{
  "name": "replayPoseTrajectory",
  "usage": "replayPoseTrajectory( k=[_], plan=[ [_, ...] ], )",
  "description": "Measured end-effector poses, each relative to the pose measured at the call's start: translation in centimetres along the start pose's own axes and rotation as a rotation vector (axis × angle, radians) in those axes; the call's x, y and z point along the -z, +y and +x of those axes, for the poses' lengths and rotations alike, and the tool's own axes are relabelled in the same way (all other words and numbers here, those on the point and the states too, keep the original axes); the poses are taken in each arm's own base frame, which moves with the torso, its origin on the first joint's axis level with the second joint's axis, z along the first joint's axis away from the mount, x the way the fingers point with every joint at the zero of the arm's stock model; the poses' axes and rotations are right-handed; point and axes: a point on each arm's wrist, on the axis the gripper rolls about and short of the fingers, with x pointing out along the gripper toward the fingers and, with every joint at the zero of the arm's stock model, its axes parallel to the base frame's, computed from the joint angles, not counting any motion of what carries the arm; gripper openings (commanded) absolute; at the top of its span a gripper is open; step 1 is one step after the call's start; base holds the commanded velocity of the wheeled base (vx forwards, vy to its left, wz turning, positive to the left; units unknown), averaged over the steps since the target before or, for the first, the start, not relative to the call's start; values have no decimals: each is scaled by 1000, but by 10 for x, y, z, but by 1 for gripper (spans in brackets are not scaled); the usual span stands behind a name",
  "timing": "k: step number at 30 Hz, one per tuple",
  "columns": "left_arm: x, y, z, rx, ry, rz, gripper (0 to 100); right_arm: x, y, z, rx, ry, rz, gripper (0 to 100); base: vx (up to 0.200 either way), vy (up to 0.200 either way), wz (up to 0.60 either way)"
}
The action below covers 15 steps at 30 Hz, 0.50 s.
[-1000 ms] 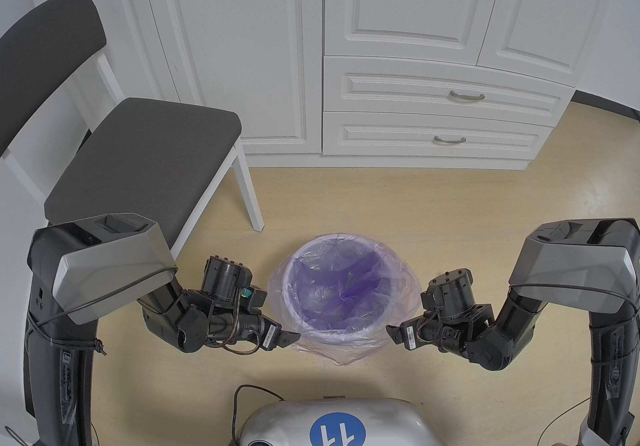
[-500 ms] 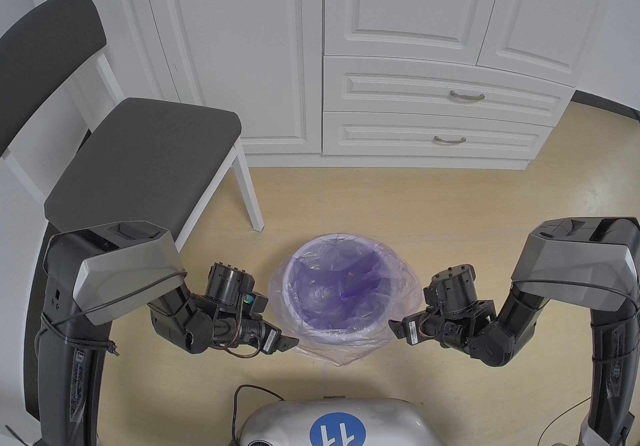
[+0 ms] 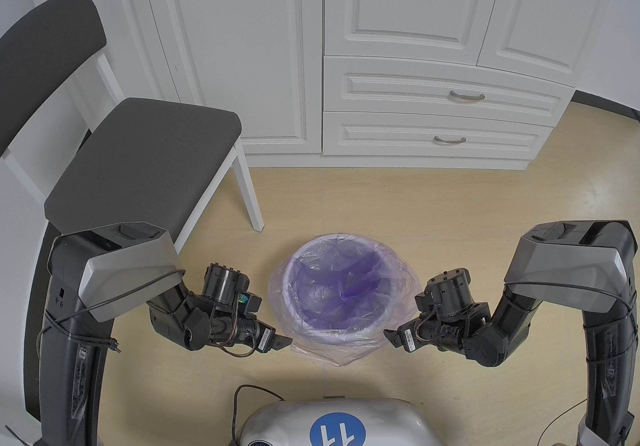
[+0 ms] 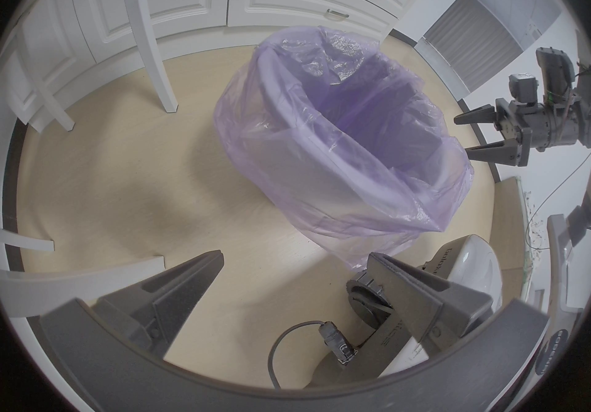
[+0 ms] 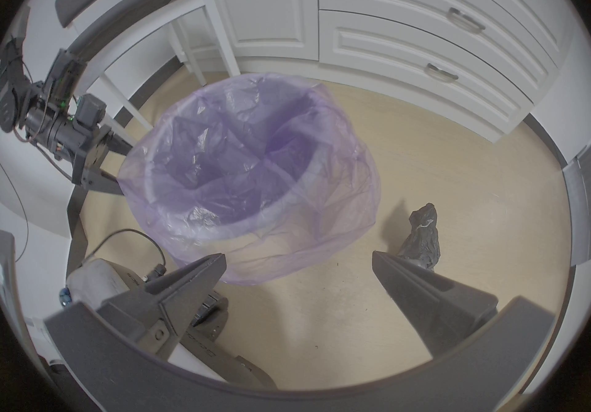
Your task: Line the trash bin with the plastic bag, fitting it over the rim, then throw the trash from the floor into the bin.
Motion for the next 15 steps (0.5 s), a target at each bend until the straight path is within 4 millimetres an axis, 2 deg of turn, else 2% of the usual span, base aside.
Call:
replayPoseTrajectory(
  k=[8, 15],
  plan=[
    [-2, 0, 0, -16, -77, -60, 100, 3, -29, 11, 4, 62, -11, 100, 0, 0, 0],
    [-1, 0, 0, -31, -87, -83, 100, -22, -45, 39, 29, 26, 47, 100, 0, 0, 0]
  ],
)
